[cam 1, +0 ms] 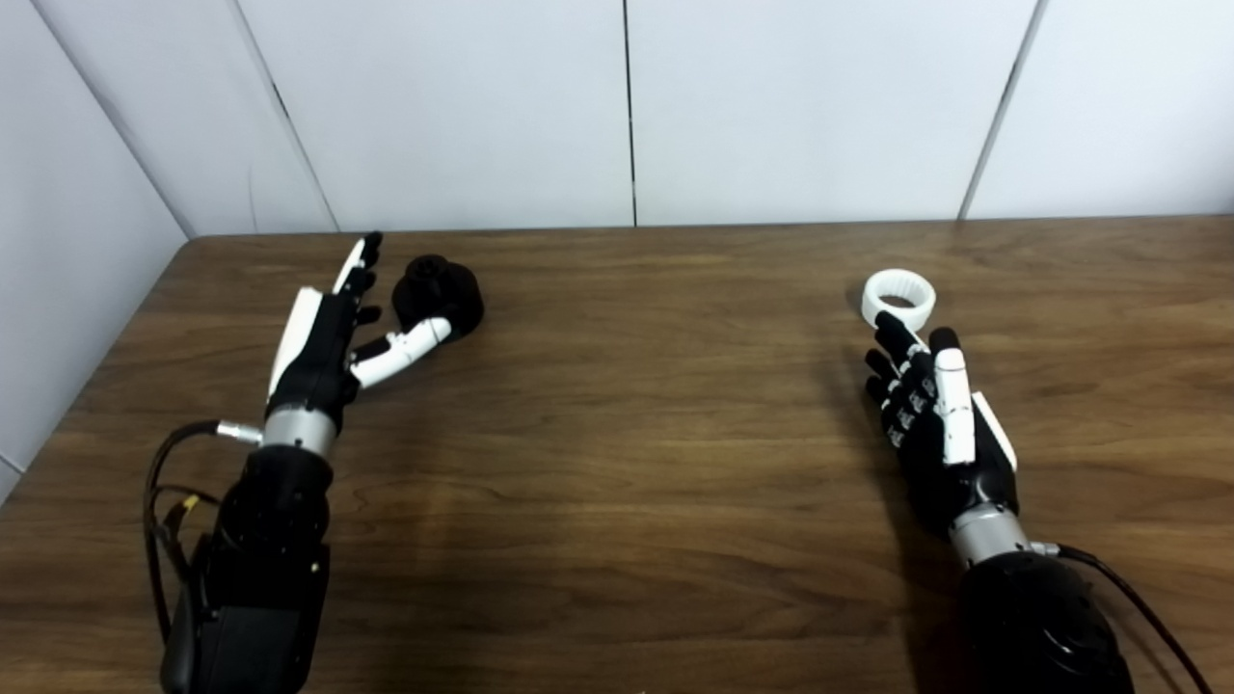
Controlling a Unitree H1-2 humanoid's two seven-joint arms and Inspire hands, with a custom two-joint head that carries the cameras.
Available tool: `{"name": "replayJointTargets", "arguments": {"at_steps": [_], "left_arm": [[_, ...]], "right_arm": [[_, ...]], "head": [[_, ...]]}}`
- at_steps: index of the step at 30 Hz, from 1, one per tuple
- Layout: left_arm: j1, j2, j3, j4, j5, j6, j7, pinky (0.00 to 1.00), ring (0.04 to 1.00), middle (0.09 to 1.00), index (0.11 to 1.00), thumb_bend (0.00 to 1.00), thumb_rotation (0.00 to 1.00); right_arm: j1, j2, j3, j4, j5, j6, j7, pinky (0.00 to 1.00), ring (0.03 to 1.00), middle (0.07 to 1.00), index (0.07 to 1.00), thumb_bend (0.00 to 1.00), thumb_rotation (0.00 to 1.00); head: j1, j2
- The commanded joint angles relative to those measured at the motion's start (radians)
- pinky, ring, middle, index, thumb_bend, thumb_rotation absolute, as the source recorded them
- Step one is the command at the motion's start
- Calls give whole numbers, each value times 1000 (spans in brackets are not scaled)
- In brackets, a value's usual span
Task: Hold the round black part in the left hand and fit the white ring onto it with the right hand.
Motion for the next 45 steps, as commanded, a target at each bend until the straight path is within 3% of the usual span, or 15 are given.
{"name": "replayJointTargets", "arguments": {"at_steps": [1, 7, 18, 30, 45], "left_arm": [[-67, 32, 13, 18, 47, -3, -19, 906, 998, 1000, 1000, 846, 457], [-133, 80, 0, 99, 121, -3, -73, 901, 1000, 1000, 1000, 854, 454], [-224, 159, -20, 218, 235, -3, -252, 894, 1000, 1000, 984, 932, 460], [-274, 212, -79, 295, 265, -3, -320, 912, 1000, 1000, 968, 967, 506], [-308, 217, -138, 362, 268, -4, -344, 880, 1000, 1000, 956, 966, 511]], "right_arm": [[-27, -1, 7, -22, 5, -38, 21, 1000, 974, 978, 917, 526, 1000], [-25, -1, 11, -18, -1, -43, 18, 1000, 972, 974, 912, 530, 1000], [-16, 6, 8, -26, -8, -44, 8, 1000, 957, 956, 902, 539, 1000], [-5, 6, 7, -39, -11, -40, 6, 1000, 954, 948, 906, 537, 1000], [-4, 6, 4, -41, -21, -48, 2, 1000, 969, 962, 913, 528, 1000]], "head": [[2, -1], [0, -4], [-5, -8], [-15, -8], [-28, -10]]}}
